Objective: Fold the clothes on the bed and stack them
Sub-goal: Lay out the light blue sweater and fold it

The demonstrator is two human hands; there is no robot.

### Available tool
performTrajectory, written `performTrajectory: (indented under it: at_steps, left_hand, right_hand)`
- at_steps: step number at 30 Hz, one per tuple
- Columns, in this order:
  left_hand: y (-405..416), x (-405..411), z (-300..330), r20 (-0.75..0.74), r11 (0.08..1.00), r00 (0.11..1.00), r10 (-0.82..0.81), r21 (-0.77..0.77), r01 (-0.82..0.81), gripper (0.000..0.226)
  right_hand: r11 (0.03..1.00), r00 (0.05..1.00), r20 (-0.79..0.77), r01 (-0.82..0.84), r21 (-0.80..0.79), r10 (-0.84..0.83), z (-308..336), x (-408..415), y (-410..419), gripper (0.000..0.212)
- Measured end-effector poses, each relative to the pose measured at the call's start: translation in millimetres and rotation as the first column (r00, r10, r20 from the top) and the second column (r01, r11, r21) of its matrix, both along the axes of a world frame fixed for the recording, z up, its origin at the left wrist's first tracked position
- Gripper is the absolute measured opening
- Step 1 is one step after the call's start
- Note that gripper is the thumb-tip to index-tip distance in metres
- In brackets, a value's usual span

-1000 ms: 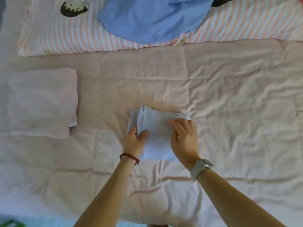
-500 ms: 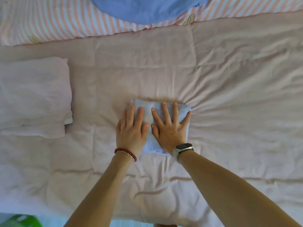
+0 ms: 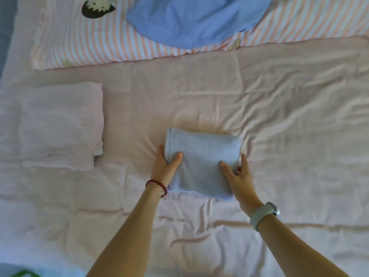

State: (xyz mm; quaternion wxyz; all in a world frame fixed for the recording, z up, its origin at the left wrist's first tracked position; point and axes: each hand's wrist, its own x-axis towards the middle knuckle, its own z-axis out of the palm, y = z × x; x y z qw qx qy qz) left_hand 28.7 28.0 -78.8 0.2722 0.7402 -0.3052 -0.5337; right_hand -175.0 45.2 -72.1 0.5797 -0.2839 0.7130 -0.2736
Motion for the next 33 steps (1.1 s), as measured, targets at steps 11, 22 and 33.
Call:
performTrajectory:
  at_steps: [11,22,33]
  left_hand:
    - [2.8,117.0,91.0,-0.091,0.950,0.990,0.110,-0.283,-0.132,0.039]
    - [-85.6,402.5,103.4,0.209,0.948,0.958,0.194,-0.292,-0.128,0.044]
    - [-91.0,397.9,45.4,0.849,0.877,0.491,-0.196,-0.073,0.476,0.055]
  right_hand:
    - [0.937,0.991,-0.015,-0.132,-0.324,0.134,102.9,127.1,-25.2,0.074]
    - [0.790,0.908,-0.148,-0.414,-0.453,0.392,84.6,402.5,-104.5,0.056]
    - [0.270,0.222,-0.922,-0.953,-0.136,0.318,50.0,449.5,-137.6,0.050]
